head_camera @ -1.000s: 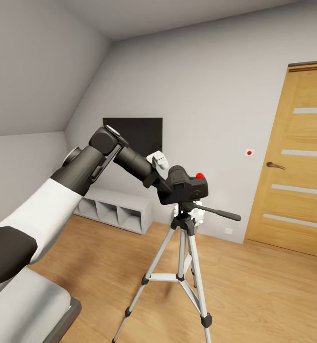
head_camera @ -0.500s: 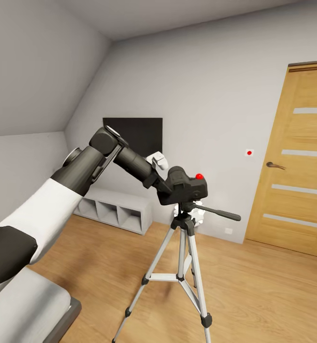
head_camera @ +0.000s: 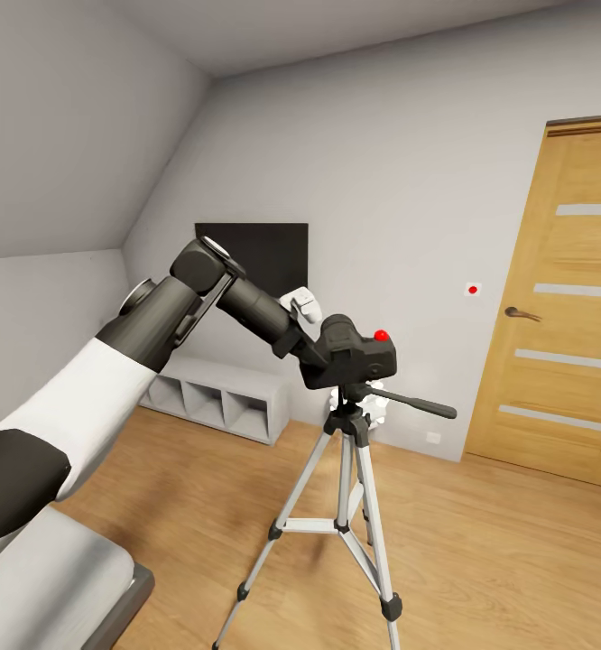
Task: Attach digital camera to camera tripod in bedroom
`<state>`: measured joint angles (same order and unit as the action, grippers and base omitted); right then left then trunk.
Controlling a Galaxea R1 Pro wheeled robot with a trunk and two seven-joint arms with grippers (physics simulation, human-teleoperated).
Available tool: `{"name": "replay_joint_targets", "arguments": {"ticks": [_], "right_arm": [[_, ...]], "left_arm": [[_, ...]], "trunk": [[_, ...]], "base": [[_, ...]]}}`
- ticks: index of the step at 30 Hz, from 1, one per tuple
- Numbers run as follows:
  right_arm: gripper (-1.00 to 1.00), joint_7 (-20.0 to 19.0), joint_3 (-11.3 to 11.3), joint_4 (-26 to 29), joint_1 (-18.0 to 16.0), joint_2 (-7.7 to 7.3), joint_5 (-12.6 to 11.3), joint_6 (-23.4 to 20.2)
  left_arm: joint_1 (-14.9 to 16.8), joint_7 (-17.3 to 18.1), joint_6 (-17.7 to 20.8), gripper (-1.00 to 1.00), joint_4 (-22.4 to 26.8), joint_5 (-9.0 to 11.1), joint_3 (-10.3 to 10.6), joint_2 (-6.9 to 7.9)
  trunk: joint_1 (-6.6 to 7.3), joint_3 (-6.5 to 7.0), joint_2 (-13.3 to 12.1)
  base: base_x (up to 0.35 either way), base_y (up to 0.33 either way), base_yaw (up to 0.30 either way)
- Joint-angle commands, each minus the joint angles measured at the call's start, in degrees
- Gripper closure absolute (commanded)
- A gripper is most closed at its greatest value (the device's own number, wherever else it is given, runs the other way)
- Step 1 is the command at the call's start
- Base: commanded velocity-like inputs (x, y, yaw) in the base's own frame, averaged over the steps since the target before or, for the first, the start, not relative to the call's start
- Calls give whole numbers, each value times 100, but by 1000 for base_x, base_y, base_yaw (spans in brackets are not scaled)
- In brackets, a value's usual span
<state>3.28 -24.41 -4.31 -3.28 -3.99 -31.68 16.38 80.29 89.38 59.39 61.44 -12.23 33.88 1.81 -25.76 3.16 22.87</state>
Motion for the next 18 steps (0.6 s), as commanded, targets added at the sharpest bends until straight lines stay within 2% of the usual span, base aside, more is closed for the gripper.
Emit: {"name": "replay_joint_targets", "arguments": {"ticks": [1,9,18], "right_arm": [[-100,6,-37,-17,-6,4,-13,23],[-100,6,-37,-17,-6,4,-13,23],[-100,6,-37,-17,-6,4,-13,23]], "left_arm": [[3,62,61,100,5,-57,4,3],[8,62,61,100,-44,-52,14,-5],[64,62,61,100,-402,-52,41,-80]], "trunk": [[-2,-2,4],[-2,-2,4],[-2,-2,4]], "base": [[0,0,0],[0,0,0],[0,0,0]]}}
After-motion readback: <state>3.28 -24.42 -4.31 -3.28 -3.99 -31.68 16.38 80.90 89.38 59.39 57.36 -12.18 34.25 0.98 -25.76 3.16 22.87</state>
